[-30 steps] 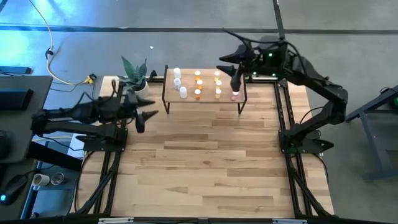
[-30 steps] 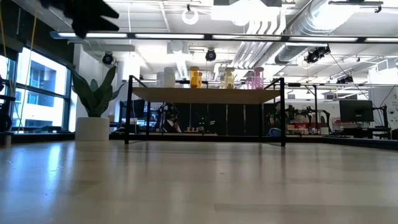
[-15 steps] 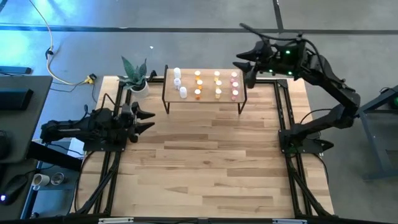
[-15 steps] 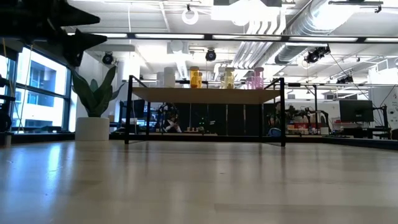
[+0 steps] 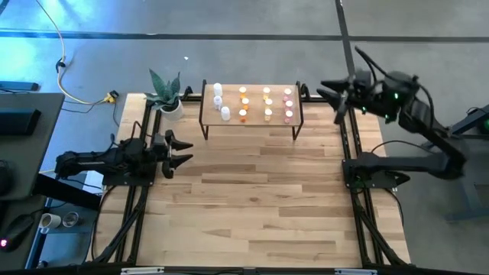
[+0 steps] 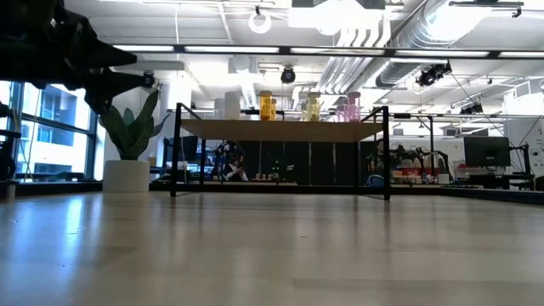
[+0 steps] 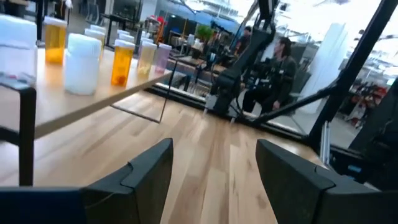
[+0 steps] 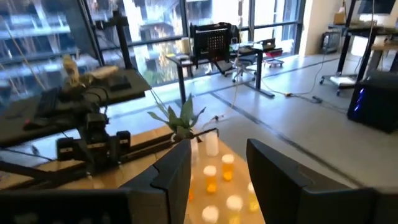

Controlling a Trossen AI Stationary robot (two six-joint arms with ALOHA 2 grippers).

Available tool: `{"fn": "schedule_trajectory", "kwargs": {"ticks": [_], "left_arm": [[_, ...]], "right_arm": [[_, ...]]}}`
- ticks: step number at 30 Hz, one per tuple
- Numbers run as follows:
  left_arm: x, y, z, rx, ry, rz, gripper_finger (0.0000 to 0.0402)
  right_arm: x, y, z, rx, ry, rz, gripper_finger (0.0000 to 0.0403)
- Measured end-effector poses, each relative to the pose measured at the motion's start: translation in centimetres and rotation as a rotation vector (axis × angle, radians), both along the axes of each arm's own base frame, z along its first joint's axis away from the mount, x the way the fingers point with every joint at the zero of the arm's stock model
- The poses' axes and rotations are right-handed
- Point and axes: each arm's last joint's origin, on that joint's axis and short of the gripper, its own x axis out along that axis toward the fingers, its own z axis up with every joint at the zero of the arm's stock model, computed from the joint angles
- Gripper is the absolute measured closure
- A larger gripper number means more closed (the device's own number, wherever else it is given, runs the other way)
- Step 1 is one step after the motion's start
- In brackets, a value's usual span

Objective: Pick and place medicine bottles onto shelf by color
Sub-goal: Return to Home Position

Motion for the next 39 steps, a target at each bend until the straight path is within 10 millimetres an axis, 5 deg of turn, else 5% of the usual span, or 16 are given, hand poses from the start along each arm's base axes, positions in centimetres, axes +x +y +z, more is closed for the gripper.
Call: {"fn": "schedule_trajectory", "kwargs": {"ticks": [10,21,33,39], "left_arm": [[0.1,0.0,-0.1,0.021,0.004,0.010,0.0181],[0.1,0.1,-0.1,0.060,0.016,0.013,0.0181],[0.1,0.1,-0.1,0.060,0.017,0.013,0.0181],[0.1,0.1,-0.1,0.060,0.017,0.013,0.0181]], "right_arm": [[-2.9,1.3,-11.0,0.163,-0.098,-0.013,0.0256],[-3.0,1.5,-21.0,0.272,-0.139,0.010,0.0256],[-3.0,1.8,-27.0,0.333,-0.148,0.111,0.0256],[-3.1,1.9,-27.5,0.319,-0.179,0.123,0.0256]]}}
